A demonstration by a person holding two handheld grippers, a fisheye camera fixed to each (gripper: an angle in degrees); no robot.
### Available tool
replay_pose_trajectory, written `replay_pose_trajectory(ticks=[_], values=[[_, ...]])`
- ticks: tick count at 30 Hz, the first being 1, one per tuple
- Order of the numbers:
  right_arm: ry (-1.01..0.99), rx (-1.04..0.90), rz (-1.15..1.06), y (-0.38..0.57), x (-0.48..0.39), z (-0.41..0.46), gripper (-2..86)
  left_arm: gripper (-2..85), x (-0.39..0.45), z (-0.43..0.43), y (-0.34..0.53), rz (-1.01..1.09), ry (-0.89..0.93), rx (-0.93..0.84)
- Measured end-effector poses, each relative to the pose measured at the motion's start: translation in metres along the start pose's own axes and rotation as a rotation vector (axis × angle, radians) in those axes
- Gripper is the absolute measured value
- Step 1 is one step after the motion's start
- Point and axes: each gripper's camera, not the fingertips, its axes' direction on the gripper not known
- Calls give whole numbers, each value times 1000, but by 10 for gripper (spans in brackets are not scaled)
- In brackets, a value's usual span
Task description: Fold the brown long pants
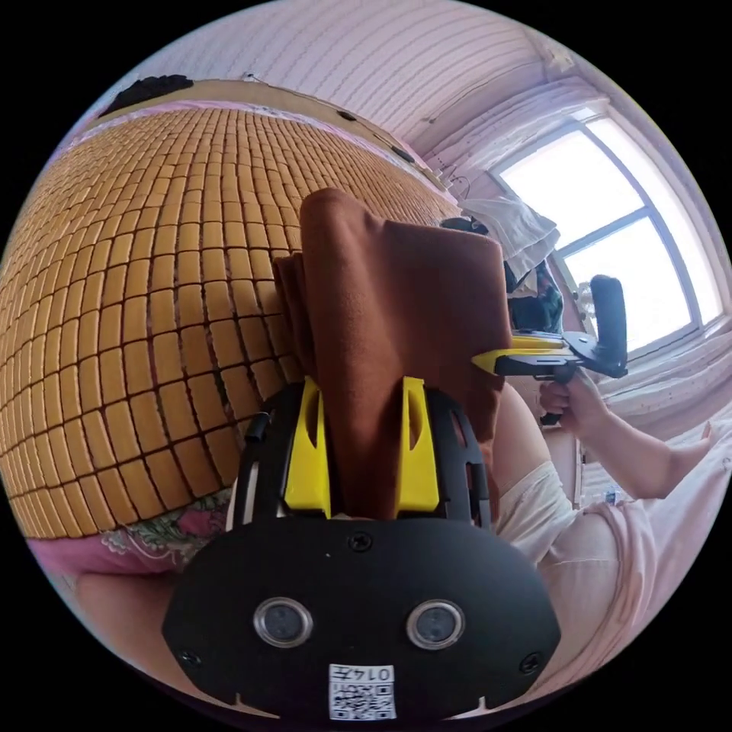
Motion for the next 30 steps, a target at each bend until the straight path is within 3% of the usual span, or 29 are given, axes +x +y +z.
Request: replay_pose_trajectory(ticks=[3, 8, 10, 15, 17, 21, 25, 27, 30], values=[[43, 56, -286, -31, -70, -26, 76, 90, -4, -17, 31, -102, 18, 144], [133, 108, -835, -87, -212, -59, 73, 76, -29, -62, 86, -287, 208, 465], [110, 136, -955, -107, -250, -73, 73, 76, -35, -90, 107, -337, 207, 610], [-147, 219, -1099, -186, -324, -123, 75, 81, -37, -180, 177, -426, 64, 1024], [-259, 207, -1134, -247, -353, -135, 77, 86, -27, -226, 198, -418, -104, 1129], [-180, 148, -1112, -357, -406, -108, 87, 94, -40, -278, 193, -465, -302, 1128], [58, -25, -855, -452, -448, -8, 69, 107, -132, -272, 162, -744, -440, 952], [-9, -178, -797, -452, -454, 45, 56, 117, -180, -245, 153, -890, -402, 739], [1, -311, -816, -420, -462, 113, 63, 128, -189, -231, 163, -880, -301, 814]])
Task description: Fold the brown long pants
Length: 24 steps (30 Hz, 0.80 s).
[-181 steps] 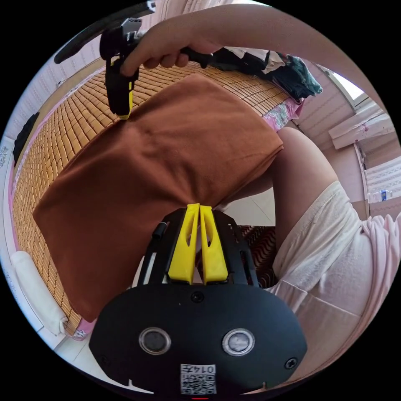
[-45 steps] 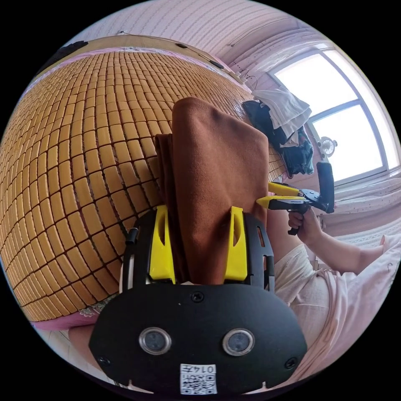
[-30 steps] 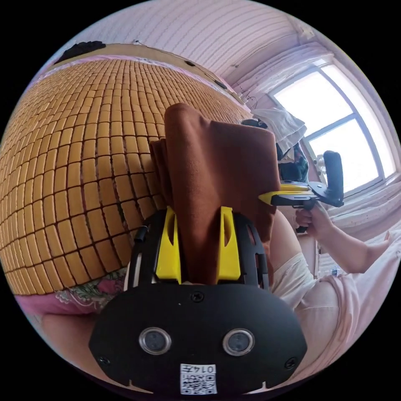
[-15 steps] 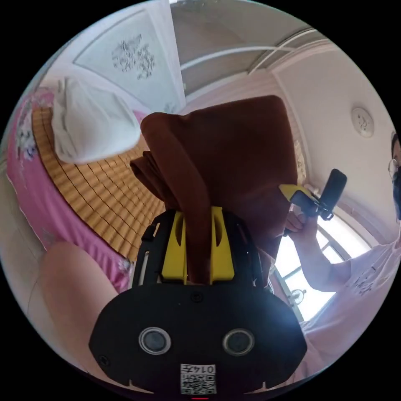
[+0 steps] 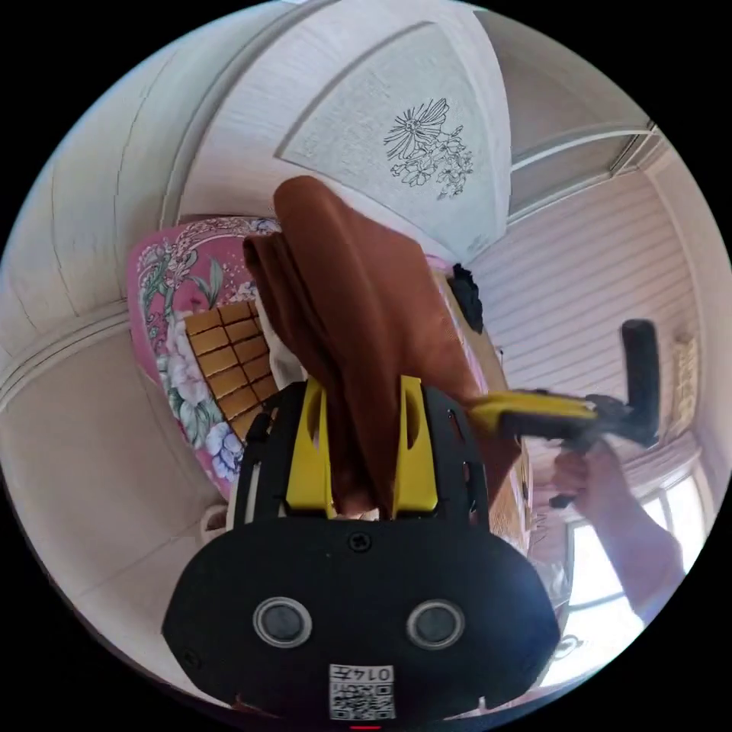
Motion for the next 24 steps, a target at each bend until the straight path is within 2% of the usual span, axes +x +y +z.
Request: replay_pose_trajectory(ticks=[2, 4, 7, 9, 12, 14, 18, 20, 24], values=[[41, 83, -35, 16, -7, -1, 63, 131, 10, 2, 15, 99, -41, -55], [0, 141, -25, 35, -3, -17, 63, 134, 10, -9, 34, 120, -35, -24], [-48, 263, -45, 109, -2, -45, 61, 134, 14, -27, 76, 207, -122, 5], [-51, 250, -36, 170, -2, -43, 59, 130, 21, -35, 98, 262, -203, -21], [12, 163, 89, 292, 1, -28, 56, 93, 36, -56, 138, 282, -205, -1], [17, 131, 283, 400, 3, -26, 53, 88, 62, -73, 176, 352, -147, 62], [17, 185, 659, 566, -5, -45, 54, 84, 128, -74, 234, 564, -65, 29], [57, 270, 922, 673, -21, -64, 58, 82, 186, -54, 278, 763, 17, -50], [204, 344, 1259, 812, -59, -86, 62, 87, 285, -7, 351, 1034, 250, -215]])
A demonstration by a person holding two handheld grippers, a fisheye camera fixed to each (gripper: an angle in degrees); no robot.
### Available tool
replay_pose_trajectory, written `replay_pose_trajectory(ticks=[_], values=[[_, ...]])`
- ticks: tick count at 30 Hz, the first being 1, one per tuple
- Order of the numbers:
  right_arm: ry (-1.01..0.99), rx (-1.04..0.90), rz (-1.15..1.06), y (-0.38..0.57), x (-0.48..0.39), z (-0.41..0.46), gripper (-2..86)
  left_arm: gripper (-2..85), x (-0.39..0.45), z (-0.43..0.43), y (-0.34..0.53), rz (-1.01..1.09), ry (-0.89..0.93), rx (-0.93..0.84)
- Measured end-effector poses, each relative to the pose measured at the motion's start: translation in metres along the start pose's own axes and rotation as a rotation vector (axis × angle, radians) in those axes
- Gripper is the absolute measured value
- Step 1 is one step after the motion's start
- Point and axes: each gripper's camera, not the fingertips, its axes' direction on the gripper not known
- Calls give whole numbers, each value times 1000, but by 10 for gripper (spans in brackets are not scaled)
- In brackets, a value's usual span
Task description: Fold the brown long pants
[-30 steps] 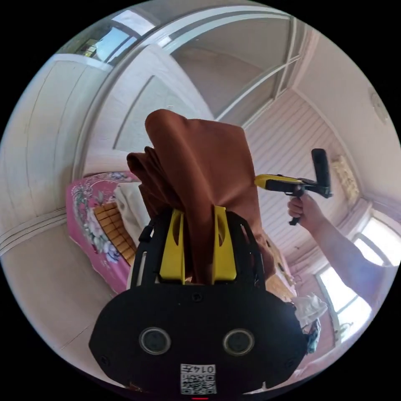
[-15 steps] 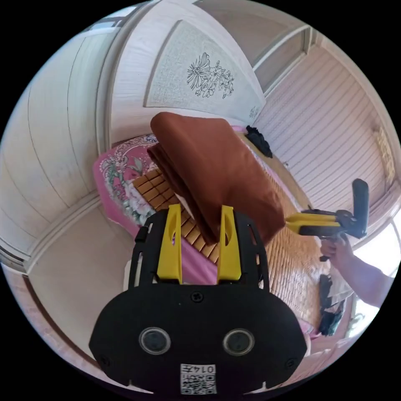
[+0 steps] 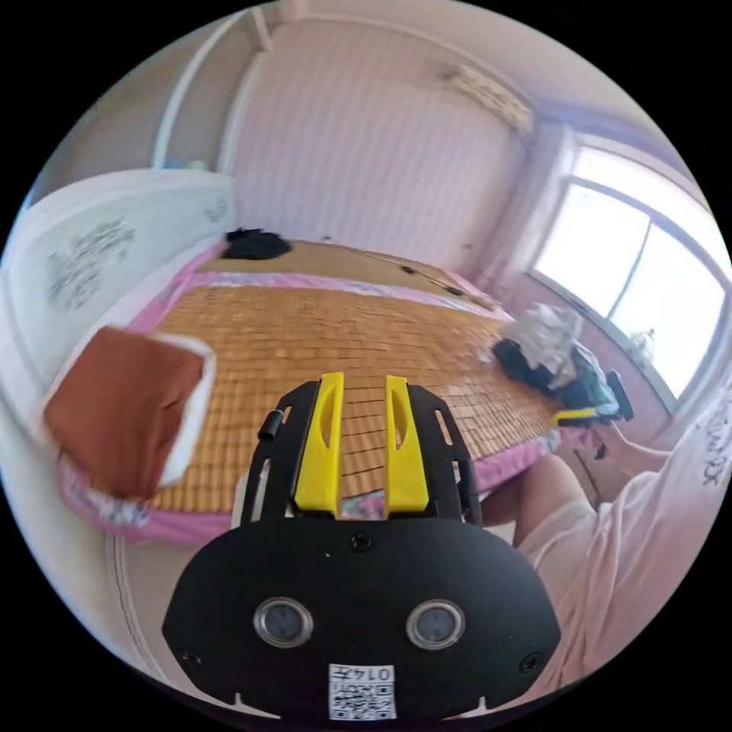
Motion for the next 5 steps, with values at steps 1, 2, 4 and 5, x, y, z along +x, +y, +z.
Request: replay_pose_trajectory(ticks=[1, 2, 4, 5], values=[[57, 45, 88, 20, 33, -16, 65, 90, 35, 29, -17, 99, 86, -24], [110, 88, 167, 38, 63, -33, 72, 99, 73, 58, -33, 195, 167, -57], [187, 150, 265, 59, 104, -58, 88, 108, 136, 101, -54, 356, 290, -96], [245, 191, 307, 69, 128, -75, 101, 112, 179, 128, -64, 461, 368, -108]])
